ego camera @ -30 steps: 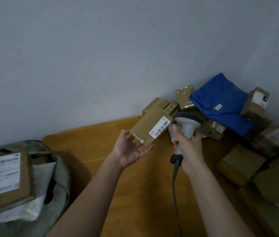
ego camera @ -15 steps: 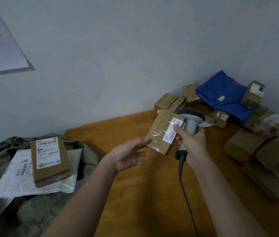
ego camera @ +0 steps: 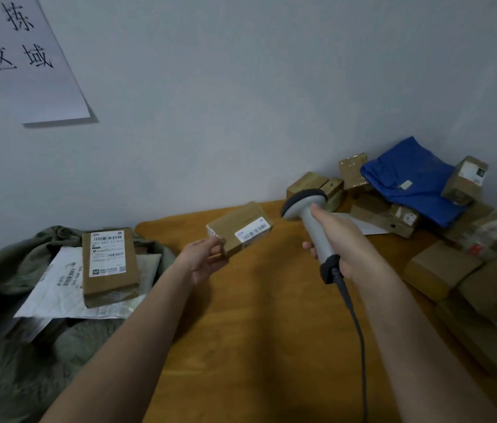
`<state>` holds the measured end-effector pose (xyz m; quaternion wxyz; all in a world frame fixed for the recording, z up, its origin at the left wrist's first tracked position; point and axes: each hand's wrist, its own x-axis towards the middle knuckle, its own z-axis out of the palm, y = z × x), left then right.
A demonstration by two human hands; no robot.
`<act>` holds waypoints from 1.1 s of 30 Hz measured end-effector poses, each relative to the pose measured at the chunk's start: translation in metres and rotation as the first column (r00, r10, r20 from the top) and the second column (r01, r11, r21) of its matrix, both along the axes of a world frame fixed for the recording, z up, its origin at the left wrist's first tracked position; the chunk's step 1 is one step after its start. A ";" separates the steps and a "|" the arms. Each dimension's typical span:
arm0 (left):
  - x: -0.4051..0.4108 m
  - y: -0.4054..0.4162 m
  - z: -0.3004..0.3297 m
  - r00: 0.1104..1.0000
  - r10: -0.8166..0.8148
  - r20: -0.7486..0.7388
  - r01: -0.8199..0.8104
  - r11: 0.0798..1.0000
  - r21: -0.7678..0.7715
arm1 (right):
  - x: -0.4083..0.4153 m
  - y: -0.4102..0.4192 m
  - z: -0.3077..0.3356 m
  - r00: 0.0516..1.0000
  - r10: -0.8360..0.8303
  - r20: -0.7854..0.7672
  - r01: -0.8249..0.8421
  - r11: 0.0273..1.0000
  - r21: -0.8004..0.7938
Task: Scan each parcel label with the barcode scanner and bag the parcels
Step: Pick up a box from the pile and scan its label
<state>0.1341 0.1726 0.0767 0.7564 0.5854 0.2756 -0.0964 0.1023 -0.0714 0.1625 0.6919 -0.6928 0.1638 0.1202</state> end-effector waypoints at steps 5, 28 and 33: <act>0.000 0.012 0.000 0.990 0.129 -0.054 -0.123 0.988 0.093 | -0.015 -0.013 0.044 0.966 0.245 0.084 -0.232 0.962 -0.142; -0.024 0.006 0.002 0.973 0.228 -0.017 -0.223 0.964 0.142 | -0.059 -0.043 0.098 0.862 0.426 0.276 -0.342 0.889 -0.304; -0.025 0.006 -0.003 0.979 0.203 0.004 -0.201 0.970 0.137 | -0.065 -0.051 0.102 0.860 0.419 0.291 -0.335 0.894 -0.300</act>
